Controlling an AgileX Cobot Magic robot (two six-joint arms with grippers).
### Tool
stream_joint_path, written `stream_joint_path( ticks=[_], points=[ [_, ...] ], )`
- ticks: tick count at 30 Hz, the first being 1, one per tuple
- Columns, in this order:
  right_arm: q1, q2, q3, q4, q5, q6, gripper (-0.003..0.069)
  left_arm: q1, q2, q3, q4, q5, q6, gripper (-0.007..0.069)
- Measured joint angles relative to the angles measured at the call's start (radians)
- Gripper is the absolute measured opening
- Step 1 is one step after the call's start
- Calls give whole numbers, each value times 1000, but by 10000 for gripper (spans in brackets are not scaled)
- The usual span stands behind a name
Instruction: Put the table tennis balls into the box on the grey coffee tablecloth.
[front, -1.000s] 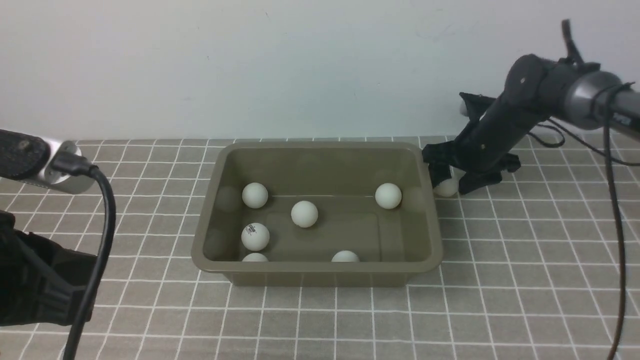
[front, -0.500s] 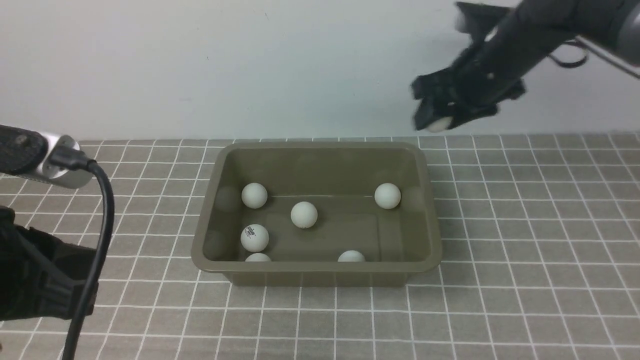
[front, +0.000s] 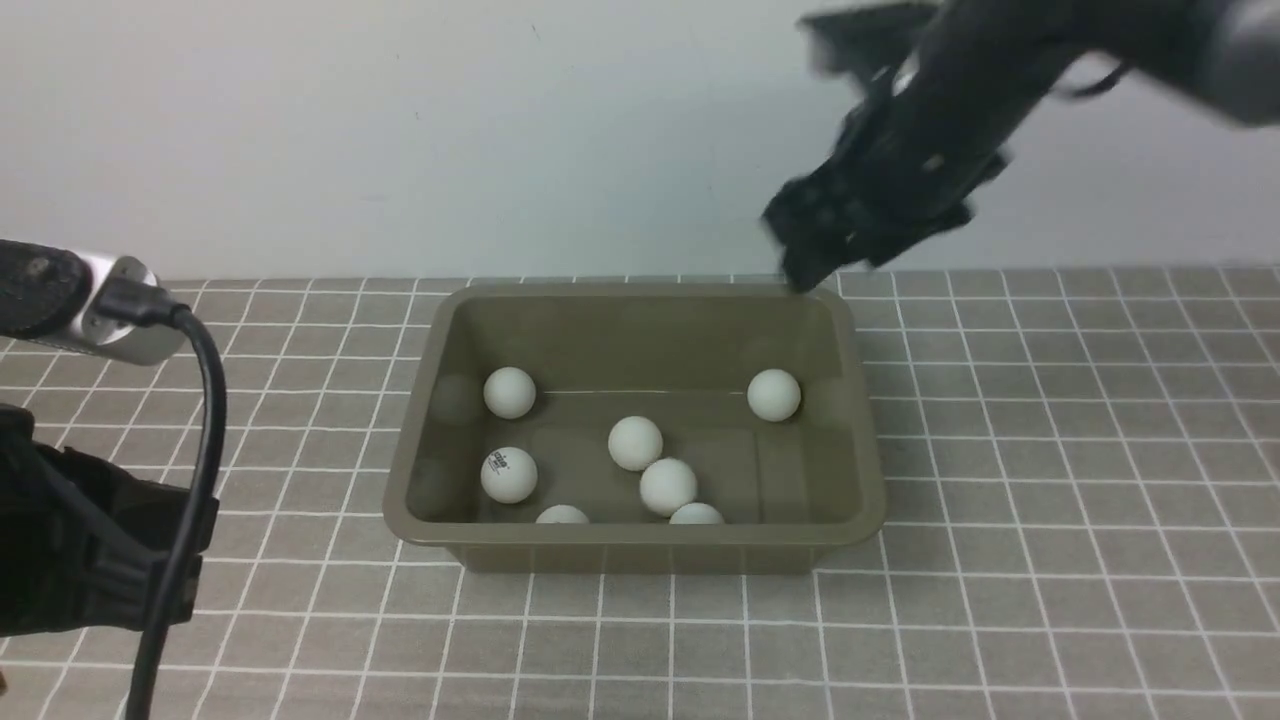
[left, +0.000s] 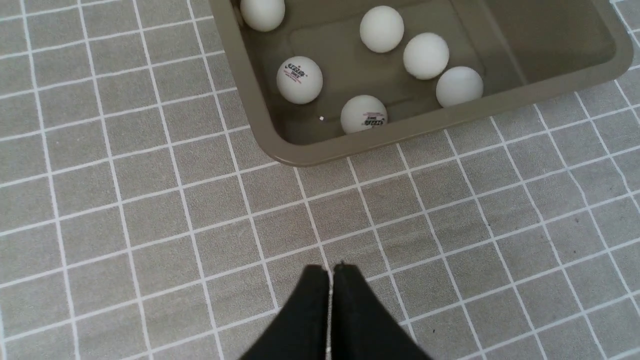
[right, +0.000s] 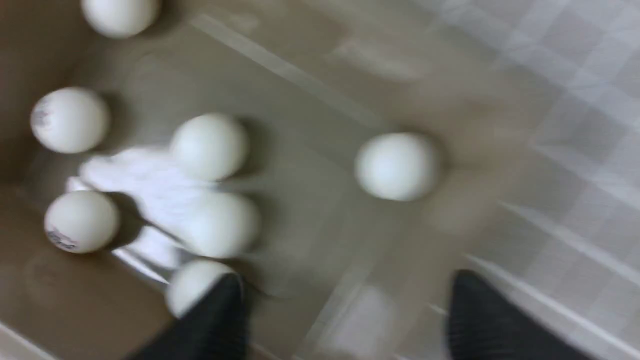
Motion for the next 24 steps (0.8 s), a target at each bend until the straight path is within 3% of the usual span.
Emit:
stream_joint_path(
  ticks=[1,3,6,7,9,12,14,17,20,24],
  points=[
    [0,-103,50,-42,0,18,251,0,0,0,-1,7,0,-5],
    [0,-248,132,-78,0,50,106,0,0,0,-1,20,4,-5],
    [0,-519,344,-91,-27,97,6,0,0,0,-1,22,17,-5],
    [0,-519,344,-91,-33,100,4,0,0,0,-1,22,18,-5],
    [0,-777,624,-78,-192,136,-11,0,0,0,-1,22,20,-5],
    [0,-957,838,-78,-368,156,-13,0,0,0,-1,22,20,-5],
    [0,-1188,1101,-78,-628,161,-13,0,0,0,-1,16,20,-5],
    [0,-1450,1343,-119,-870,174,-13,0,0,0,-1,-5,20,-5],
    [0,-1701,1499,-152,-979,213,-13,0,0,0,-7,-23,23,-5],
    [0,-1860,1565,-233,-920,293,-13,1,3,0,-17,-61,39,-5]
  ],
)
